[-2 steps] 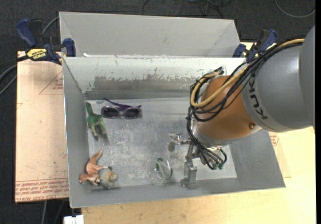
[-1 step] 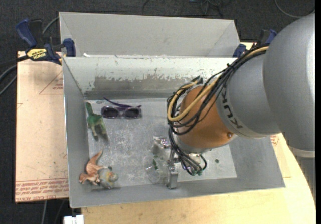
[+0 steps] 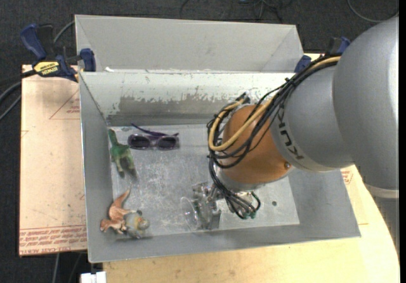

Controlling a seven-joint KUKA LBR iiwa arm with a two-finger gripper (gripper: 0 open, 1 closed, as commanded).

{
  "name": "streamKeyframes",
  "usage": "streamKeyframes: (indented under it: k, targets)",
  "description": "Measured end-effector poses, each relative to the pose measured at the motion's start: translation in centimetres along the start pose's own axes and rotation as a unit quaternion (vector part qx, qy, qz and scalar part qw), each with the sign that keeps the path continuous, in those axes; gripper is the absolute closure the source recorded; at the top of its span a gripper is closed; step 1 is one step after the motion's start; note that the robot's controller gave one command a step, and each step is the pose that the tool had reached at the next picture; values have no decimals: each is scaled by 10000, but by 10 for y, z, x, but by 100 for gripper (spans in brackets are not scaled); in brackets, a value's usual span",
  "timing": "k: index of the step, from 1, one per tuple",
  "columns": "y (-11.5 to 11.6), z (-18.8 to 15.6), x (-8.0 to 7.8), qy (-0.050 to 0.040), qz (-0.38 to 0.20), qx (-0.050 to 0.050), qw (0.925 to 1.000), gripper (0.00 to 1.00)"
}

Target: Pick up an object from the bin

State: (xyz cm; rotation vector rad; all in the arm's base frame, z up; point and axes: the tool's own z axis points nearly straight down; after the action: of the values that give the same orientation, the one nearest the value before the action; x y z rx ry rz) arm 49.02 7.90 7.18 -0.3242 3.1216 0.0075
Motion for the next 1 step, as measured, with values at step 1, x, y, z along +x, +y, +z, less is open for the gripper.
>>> streamKeyframes:
  k: [1]
  targets:
    - [0, 0, 0, 0, -4, 0, 10000, 100]
